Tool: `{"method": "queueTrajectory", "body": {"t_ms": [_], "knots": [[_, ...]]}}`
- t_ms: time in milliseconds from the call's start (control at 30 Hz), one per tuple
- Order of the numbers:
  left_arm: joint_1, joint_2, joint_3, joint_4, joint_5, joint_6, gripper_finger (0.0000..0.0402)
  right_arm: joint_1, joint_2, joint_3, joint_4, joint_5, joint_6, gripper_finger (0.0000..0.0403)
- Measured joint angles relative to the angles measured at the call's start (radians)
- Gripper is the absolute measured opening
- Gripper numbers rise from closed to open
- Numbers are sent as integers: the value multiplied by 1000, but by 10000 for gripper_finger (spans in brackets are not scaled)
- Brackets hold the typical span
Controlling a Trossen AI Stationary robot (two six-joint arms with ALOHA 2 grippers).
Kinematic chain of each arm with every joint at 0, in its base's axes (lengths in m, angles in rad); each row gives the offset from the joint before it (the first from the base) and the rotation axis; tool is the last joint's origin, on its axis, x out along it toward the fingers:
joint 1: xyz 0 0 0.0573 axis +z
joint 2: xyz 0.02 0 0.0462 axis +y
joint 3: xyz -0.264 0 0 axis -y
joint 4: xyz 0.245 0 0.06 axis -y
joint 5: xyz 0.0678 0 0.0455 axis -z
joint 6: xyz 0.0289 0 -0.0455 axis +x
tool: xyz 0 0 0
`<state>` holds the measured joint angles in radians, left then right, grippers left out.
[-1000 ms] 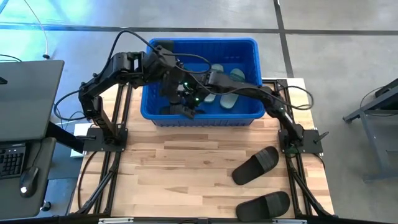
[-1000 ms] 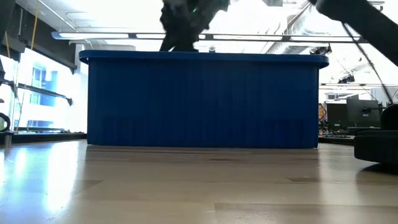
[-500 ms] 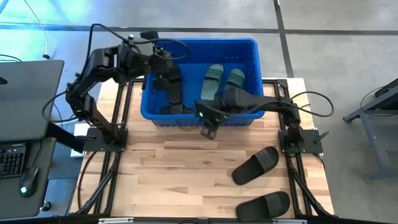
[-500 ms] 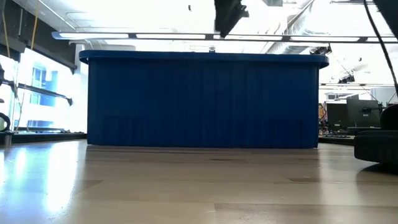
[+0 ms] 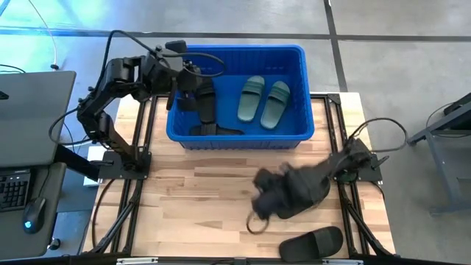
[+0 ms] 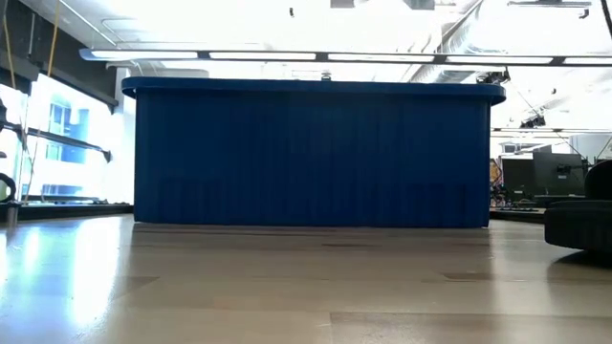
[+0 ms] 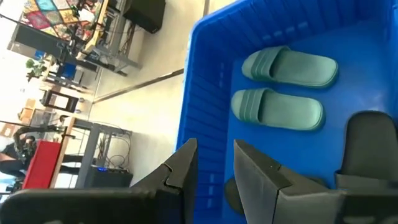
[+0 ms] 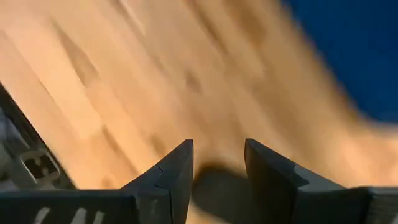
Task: Pick and place slides into bin
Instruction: Put the black slide into the blue bin
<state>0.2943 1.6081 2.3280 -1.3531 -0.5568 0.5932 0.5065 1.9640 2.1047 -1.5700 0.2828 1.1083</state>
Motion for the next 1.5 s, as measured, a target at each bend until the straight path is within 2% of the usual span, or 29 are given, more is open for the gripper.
{"method": "queueTrajectory", "body": {"t_ms": [100,167,333,567,900,1100,1333,1500], "knots": [[0,-1,0,1,4,-2,90,59,0,-119,-2,-93,210,134],[0,-1,0,1,8,-11,90,82,0,-193,-2,-171,292,134],[0,-1,0,3,8,-33,90,75,1,-325,-3,-307,376,134],[0,-1,0,6,7,-25,90,50,0,-486,-1,-449,414,134],[0,0,0,22,7,-22,90,32,0,-633,-1,-444,409,134],[0,0,0,22,6,-22,90,33,0,-717,-1,-387,435,134],[0,0,0,21,7,-22,90,35,0,-812,-1,-411,439,132],[0,0,0,20,7,-22,90,38,0,-832,0,-411,437,97]]}}
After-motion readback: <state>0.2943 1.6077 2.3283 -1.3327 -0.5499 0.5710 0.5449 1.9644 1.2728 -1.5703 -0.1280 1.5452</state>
